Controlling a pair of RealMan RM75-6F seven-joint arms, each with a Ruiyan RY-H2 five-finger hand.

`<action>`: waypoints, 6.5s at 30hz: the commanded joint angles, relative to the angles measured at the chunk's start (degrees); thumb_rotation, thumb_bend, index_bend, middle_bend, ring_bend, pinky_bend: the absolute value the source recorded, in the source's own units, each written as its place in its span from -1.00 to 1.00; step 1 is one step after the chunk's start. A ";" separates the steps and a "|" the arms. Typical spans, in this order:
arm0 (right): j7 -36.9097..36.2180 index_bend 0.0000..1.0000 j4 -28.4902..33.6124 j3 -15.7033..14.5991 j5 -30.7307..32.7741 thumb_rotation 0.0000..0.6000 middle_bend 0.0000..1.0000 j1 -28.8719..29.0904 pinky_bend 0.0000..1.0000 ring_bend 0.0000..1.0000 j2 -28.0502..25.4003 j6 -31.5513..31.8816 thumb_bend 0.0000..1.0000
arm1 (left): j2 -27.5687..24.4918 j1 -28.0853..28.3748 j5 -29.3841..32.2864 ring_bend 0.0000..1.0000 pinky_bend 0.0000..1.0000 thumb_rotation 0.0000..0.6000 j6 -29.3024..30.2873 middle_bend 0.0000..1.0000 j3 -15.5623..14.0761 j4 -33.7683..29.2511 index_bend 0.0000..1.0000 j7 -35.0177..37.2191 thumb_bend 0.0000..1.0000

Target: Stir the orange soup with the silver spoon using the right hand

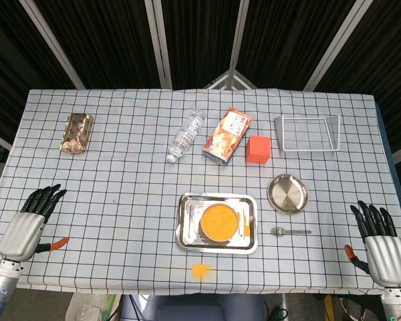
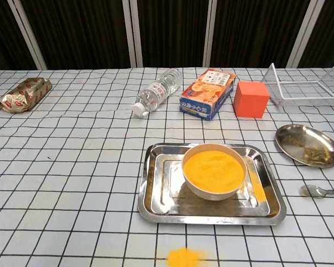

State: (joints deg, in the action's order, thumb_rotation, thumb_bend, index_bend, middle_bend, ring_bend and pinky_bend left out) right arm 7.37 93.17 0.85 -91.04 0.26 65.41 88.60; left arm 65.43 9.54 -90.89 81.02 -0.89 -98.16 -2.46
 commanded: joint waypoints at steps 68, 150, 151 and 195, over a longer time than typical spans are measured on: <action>20.12 -0.04 -10.96 4.58 21.11 1.00 -0.70 11.24 -1.00 -1.00 23.10 -18.72 -0.29 | -0.54 -0.05 0.44 -1.00 -1.00 1.00 -0.31 -1.00 0.03 -0.29 -1.00 0.76 -0.96; 32.52 0.11 6.69 6.12 20.09 1.00 -0.65 16.80 -1.00 -1.00 23.61 -13.81 0.03 | -0.50 0.13 0.22 -1.00 -1.00 1.00 -0.38 -1.00 0.14 -0.62 -1.00 1.60 -0.96; 33.80 0.11 6.59 6.16 20.38 1.00 -0.65 17.21 -1.00 -1.00 24.68 -13.86 0.03 | -0.55 0.14 0.24 -1.00 -1.00 1.00 -0.38 -1.00 0.15 -0.64 -1.00 1.79 -0.96; 51.19 -0.62 4.93 6.73 25.40 1.00 -0.70 22.11 -1.00 -1.00 37.22 -7.14 0.03 | -1.73 0.50 0.37 -1.00 -1.00 1.00 -1.10 -1.00 -0.01 -0.92 -1.00 5.77 -0.96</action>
State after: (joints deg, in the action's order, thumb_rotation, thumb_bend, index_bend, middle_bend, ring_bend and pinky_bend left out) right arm 58.45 97.89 7.72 -65.55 22.47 102.81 81.29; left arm 63.70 10.03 -90.53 79.92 -0.91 -99.08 3.30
